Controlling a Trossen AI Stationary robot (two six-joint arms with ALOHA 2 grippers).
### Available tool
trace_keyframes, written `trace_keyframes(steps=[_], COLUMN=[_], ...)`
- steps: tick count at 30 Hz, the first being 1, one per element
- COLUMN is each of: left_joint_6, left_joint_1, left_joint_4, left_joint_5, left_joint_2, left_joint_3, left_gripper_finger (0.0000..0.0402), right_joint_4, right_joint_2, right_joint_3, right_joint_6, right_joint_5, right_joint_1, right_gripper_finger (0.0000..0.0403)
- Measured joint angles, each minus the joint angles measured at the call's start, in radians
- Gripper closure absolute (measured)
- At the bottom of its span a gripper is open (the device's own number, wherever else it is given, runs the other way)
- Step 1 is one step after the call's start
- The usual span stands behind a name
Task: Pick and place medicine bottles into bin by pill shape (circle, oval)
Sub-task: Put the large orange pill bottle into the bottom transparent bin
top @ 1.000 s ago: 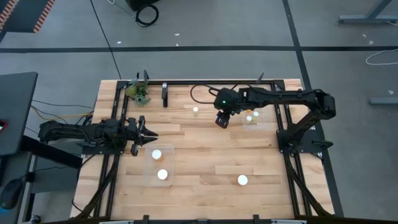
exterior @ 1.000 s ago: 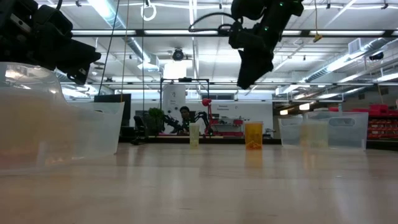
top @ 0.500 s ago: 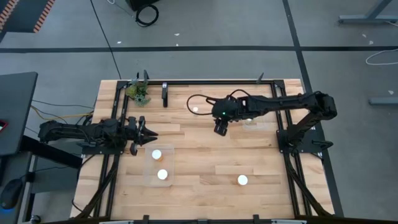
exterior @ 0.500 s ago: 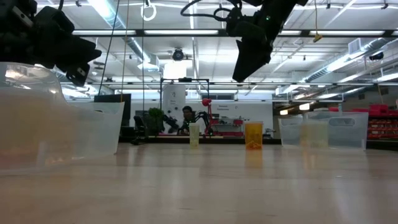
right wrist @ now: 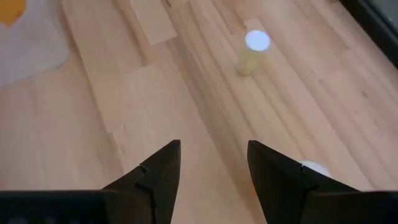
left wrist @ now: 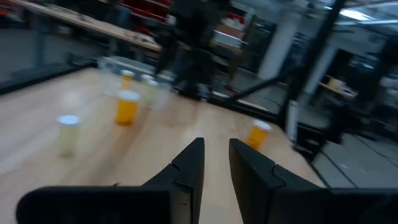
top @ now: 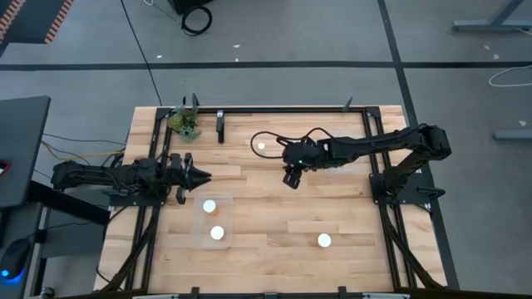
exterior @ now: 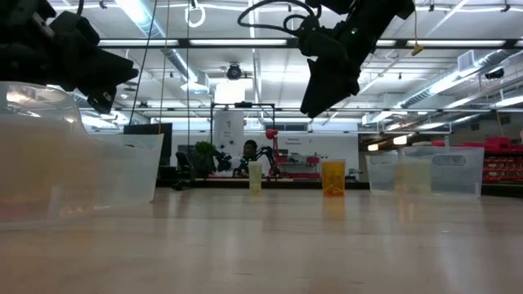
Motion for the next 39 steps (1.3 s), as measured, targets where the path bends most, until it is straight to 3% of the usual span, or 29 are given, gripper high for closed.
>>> trace_keyframes(steps=[7,18,29,39], left_joint_6=[0.02,0.206,0.251,0.26], left_joint_1=[0.003,0.002,0.002,0.002], left_joint_4=[0.0,0.002,0.052,0.052], left_joint_5=[-0.084,0.024,0.002,-0.017], left_joint_2=[0.0,0.0,0.0,0.0], left_joint_3=[0.0,0.0,0.0,0.0], left_gripper_finger=[0.0319,0.0328,0.033,0.0331], right_joint_4=[0.085,0.097,0.087,0.083], right_joint_2=[0.0,0.009,0.009,0.009], right_joint_3=[0.0,0.008,0.051,0.051], right_joint_6=[0.014,0.067,0.051,-0.066], right_joint_5=[-0.003,0.001,0.044,0.074], right_joint_1=[0.044,0.082,0.102,0.092], right_gripper_finger=[0.021,0.021,0.021,0.021])
